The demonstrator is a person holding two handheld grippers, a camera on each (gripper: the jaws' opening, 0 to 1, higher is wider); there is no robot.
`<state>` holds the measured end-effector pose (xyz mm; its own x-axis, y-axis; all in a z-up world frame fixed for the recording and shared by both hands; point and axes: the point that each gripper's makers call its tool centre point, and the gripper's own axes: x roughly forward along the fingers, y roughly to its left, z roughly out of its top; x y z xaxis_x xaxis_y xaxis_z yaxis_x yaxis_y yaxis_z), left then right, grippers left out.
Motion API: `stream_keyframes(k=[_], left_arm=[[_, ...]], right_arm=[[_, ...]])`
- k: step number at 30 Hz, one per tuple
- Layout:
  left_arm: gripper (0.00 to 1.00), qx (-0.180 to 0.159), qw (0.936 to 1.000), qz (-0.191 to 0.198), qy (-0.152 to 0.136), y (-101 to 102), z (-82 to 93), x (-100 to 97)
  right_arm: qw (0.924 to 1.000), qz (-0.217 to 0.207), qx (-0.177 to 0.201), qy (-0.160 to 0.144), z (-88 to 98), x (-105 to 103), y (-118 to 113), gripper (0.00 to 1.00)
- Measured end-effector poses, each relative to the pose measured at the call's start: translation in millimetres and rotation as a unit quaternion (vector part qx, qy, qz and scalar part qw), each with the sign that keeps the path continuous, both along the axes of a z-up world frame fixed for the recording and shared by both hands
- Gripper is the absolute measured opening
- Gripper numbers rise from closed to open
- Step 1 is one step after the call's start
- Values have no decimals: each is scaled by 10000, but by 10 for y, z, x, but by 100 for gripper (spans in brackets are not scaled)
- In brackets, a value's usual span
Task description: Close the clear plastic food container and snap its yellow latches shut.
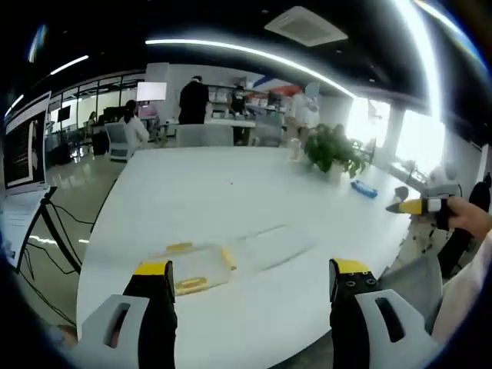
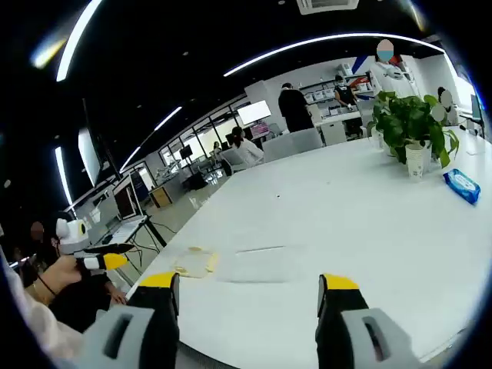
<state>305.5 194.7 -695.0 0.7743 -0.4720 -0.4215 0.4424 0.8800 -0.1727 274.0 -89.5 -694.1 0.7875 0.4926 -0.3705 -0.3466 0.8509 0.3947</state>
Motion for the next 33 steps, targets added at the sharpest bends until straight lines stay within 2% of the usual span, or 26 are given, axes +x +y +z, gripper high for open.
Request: stream_keyframes(k=[19,33], left_arm=[[81,1,9999,-54,108,-10,-79,-56],[80,2,9999,-68,124,5,-94,-57]], right_arm=[[9999,110,18,95,-71,-73,38,74],[9998,169,27,68,-58,-57,75,74]])
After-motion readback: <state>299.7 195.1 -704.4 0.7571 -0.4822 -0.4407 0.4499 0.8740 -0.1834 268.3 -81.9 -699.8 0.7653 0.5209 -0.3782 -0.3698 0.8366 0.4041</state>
